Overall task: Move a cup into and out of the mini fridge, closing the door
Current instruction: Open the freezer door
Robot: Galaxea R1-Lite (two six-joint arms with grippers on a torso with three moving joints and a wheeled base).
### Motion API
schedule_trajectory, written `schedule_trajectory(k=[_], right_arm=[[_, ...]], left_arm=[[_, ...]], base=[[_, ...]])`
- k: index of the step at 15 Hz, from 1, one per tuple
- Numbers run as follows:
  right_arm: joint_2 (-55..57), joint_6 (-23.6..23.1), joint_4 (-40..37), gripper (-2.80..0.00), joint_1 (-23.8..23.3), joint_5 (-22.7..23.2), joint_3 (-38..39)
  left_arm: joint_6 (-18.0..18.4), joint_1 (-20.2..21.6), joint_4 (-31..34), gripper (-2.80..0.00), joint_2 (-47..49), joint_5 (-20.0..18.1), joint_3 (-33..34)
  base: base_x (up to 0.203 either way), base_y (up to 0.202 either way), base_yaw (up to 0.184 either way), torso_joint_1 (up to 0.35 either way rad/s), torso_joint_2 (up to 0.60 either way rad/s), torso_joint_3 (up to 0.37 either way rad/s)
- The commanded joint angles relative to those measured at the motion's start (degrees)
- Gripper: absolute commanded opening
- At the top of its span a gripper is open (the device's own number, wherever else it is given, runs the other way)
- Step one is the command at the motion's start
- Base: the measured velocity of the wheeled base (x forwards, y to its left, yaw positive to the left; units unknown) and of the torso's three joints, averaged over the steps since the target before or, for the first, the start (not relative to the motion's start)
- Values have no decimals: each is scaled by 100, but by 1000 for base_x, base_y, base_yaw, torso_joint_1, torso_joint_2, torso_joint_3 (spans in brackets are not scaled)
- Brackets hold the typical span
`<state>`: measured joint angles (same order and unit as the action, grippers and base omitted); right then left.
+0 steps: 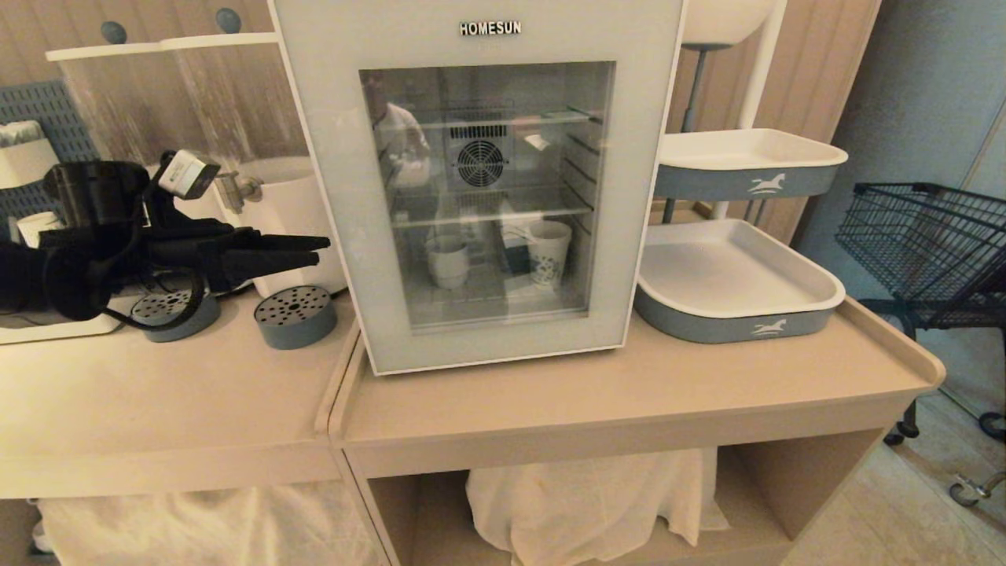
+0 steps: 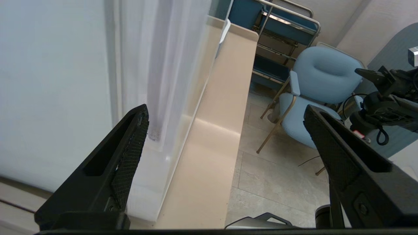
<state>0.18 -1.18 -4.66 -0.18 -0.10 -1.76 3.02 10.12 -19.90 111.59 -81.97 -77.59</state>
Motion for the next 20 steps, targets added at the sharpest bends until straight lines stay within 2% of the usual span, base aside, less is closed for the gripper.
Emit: schedule_trajectory(k=[1, 13, 15, 20], right_arm=[[8, -5, 0, -280, 1, 1, 0], [8, -5, 0, -280, 1, 1, 0], [8, -5, 0, -280, 1, 1, 0], [8, -5, -9, -280, 1, 1, 0]], left_arm=[[-3, -27, -14, 0, 72, -47, -37], [-81, -246, -10, 0, 178, -46, -133], [-254, -273, 13, 0, -16, -110, -77], [-301, -352, 10, 0, -468, -214, 271]], base=[[0, 0, 0, 0, 0, 0], [0, 0, 0, 0, 0, 0], [0, 0, 0, 0, 0, 0], [0, 0, 0, 0, 0, 0]])
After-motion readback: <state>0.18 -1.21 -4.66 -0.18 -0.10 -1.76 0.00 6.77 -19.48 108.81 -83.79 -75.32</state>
